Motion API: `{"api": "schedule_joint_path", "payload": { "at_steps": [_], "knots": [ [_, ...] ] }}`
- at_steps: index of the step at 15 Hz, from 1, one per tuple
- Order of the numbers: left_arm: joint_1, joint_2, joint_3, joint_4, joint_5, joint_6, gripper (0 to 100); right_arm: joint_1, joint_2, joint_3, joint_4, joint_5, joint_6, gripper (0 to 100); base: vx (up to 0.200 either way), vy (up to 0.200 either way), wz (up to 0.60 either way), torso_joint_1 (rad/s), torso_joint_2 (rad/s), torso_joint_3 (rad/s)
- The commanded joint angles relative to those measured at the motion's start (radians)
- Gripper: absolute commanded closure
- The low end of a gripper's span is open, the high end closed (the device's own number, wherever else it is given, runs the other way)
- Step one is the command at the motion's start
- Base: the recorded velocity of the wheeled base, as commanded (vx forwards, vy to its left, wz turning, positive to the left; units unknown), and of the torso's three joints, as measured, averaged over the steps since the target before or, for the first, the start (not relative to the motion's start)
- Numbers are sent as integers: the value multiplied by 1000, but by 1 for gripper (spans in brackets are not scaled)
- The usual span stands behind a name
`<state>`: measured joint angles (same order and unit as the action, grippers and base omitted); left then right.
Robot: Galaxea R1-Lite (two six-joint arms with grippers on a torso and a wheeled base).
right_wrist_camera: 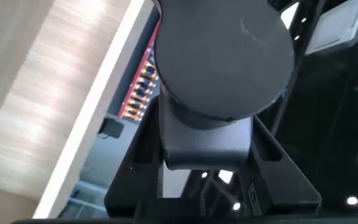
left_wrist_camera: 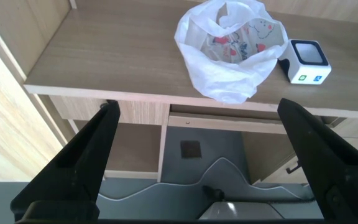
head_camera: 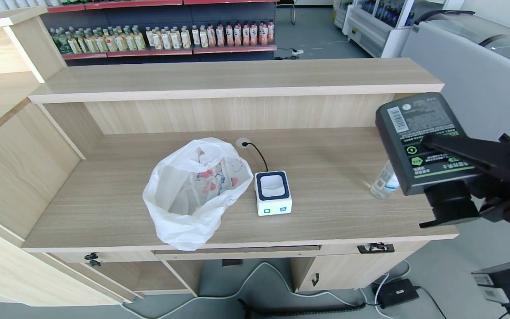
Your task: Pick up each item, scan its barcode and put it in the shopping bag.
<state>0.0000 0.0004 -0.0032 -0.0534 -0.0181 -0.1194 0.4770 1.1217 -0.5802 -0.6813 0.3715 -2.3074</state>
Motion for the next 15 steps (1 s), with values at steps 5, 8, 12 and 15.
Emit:
{"api": "schedule_joint_path", "payload": {
  "at_steps": [5,8,12,15],
  "knots": [
    [0,0,0,0,0,0,0,367,-48,40,-7,56,-305,100,0,0,0,0,0,0],
    [0,0,0,0,0,0,0,344,-146,56,55,98,-334,100,0,0,0,0,0,0],
    [0,0,0,0,0,0,0,304,-258,57,229,162,-310,100,0,0,0,0,0,0],
    [0,0,0,0,0,0,0,290,-287,60,247,162,-291,100,0,0,0,0,0,0]
  ]
}}
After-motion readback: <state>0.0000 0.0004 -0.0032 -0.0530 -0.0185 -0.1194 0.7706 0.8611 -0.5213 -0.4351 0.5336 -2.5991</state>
